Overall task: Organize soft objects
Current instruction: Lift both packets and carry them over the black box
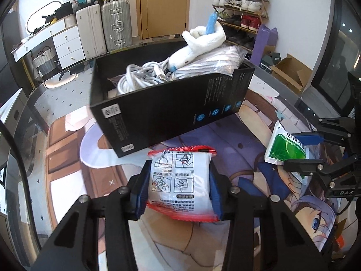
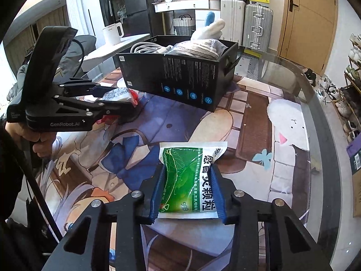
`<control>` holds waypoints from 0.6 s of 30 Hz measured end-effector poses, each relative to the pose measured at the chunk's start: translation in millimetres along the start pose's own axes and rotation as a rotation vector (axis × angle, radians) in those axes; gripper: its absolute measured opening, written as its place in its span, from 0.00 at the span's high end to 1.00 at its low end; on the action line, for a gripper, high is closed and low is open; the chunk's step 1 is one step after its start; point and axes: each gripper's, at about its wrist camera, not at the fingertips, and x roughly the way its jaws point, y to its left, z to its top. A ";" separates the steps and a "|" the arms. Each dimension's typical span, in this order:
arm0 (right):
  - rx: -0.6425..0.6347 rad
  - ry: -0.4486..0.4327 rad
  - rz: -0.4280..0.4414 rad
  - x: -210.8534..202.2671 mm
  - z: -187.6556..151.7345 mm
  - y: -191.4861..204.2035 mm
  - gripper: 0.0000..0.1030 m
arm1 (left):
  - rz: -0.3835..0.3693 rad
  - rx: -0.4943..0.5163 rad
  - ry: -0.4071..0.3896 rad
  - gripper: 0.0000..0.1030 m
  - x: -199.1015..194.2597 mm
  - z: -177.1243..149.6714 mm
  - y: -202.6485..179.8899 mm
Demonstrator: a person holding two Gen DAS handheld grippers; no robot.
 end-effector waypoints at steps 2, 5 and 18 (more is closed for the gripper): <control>-0.002 -0.008 0.003 -2.4 1.8 1.2 0.62 | 0.004 -0.010 -0.012 0.57 -7.5 -1.8 1.5; -0.008 -0.021 0.005 -6.9 5.8 4.1 0.63 | 0.008 -0.020 -0.029 0.57 -17.8 -2.5 4.0; -0.057 -0.101 -0.007 -34.5 41.4 17.6 0.63 | 0.044 -0.049 -0.136 0.57 -59.5 17.9 19.9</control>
